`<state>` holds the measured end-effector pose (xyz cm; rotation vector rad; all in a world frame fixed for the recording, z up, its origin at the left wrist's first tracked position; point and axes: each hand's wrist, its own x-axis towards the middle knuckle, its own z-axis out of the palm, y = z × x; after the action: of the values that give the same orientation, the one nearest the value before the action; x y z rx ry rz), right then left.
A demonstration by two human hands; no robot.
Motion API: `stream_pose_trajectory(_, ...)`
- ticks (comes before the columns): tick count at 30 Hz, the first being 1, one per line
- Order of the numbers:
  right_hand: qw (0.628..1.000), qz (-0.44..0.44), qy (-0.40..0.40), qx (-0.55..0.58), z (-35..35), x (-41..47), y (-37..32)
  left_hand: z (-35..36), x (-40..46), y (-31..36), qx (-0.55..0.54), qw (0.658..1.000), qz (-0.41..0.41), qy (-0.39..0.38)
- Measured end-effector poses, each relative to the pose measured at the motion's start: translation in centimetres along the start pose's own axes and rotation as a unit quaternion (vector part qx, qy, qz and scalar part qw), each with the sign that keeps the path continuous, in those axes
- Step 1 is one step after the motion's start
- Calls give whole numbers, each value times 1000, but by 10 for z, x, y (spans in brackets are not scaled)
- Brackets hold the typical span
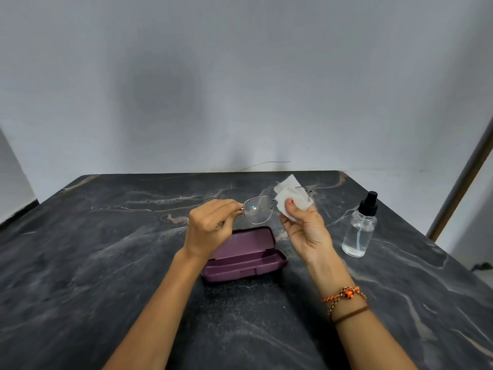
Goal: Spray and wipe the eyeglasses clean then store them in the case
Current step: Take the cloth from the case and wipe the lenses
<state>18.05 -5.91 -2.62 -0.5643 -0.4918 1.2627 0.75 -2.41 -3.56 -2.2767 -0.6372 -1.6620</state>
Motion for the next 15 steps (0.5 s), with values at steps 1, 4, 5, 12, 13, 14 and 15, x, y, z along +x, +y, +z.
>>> stream_pose_trajectory(1,1000,-3,3,-8,-1,0,0,0,0,-1,2,1000,1,2)
stream_pose_trajectory(4,998,-15,28,-49,-3,1,1,-2,0,-2,8,1000,7,2)
stream_pose_trajectory(5,997,-21,38,-70,-3,1,0,-2,0,-2,11,1000,8,3)
stream_pose_trajectory(12,994,-20,80,-65,-4,1,-2,-2,0,-1,10,1000,12,-5)
stream_pose_trajectory(13,996,-2,78,-32,-4,1,-1,-2,0,-1,10,1000,13,-7)
stream_pose_trajectory(14,997,14,73,1,-4,1,0,-2,0,-1,10,1000,14,-7)
stream_pose_trajectory(15,997,22,63,30,-5,2,0,-2,-1,-1,11,1000,14,-7)
